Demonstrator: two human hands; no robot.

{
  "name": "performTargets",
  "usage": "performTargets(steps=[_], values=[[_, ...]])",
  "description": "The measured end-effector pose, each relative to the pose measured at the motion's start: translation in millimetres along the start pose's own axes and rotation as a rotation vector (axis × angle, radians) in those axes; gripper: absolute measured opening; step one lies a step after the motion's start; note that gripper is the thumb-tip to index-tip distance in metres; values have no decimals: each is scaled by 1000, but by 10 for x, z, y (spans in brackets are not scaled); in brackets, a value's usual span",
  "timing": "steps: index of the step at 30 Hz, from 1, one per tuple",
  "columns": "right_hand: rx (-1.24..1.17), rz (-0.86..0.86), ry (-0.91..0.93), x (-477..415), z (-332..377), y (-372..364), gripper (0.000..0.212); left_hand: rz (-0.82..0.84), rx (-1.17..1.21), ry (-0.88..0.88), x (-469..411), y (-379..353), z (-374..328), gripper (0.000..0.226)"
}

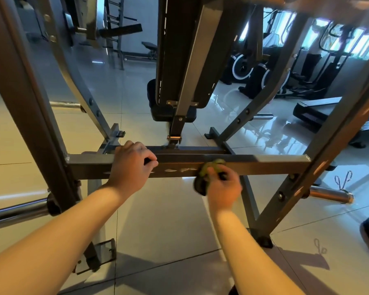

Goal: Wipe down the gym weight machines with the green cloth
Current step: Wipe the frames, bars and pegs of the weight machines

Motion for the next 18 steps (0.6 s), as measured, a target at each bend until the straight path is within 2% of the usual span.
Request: performTargets(steps=[3, 6, 9, 11, 14, 16, 18], values=[[-169, -215, -21, -106, -67, 318, 22, 0, 4, 6, 22, 26, 92, 13], [-202, -297, -58, 36, -93, 13, 23, 1, 21, 33, 40, 65, 153, 14], [-185, -145, -78, 338, -89, -681, 24, 22, 52, 46, 81, 67, 189, 14], [-112, 2, -25, 483, -50, -1084, 22, 43, 104, 43, 111, 51, 223, 13], [3, 160, 9, 446, -32, -1156, 19, 57, 167, 58, 165, 78, 269, 11], [6, 142, -19, 320, -34, -878, 21, 68, 164, 84, 184, 94, 312, 12], [-69, 23, -18, 206, -7, -497, 24, 65, 128, 121, 195, 124, 410, 14]])
Point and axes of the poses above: each hand's wrist, its own x-axis away from the middle knuckle, its own y-axis out of the back of the hand, z = x × y, the point moved 8 cm from there along -x, towards the middle knuckle, and after that the axes turned 14 degrees about z, right-handed, at the moved point
